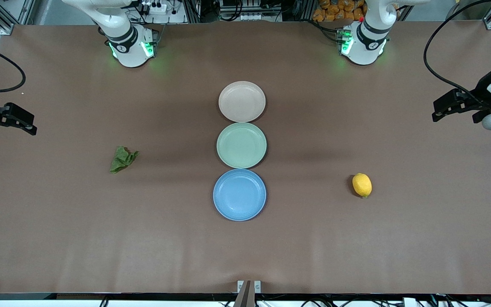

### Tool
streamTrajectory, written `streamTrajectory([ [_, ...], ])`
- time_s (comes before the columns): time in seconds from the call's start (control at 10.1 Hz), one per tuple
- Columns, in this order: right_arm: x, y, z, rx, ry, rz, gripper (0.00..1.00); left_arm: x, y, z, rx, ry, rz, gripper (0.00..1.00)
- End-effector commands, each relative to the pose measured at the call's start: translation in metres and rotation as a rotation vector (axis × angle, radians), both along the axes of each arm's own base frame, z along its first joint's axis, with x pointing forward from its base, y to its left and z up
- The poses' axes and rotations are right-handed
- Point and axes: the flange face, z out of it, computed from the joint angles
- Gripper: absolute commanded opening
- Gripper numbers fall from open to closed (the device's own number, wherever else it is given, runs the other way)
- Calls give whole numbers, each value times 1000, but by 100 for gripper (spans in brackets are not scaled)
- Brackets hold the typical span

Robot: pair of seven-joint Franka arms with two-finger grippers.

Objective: Place lemon and lettuce in plates
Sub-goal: 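Move the left gripper over the yellow lemon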

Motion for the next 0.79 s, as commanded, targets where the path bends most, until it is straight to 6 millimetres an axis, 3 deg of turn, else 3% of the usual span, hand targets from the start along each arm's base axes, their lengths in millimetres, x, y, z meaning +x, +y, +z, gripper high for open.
streamTrajectory([
  [0.0, -10, 0, -1, -9, 6, -2, 100, 3, -1, 3, 6, -8, -16, 100],
  [0.2, -11, -1, 1, -9, -4, -5, 100, 6, -14, -6, 2, 8, -20, 100],
  [0.4, -11, -1, 2, -7, -4, -5, 100, 23, -20, -28, 3, 1, -26, 100],
  [0.69, -13, -1, 2, -8, -4, -6, 100, 50, -22, -79, 8, 35, -34, 100],
])
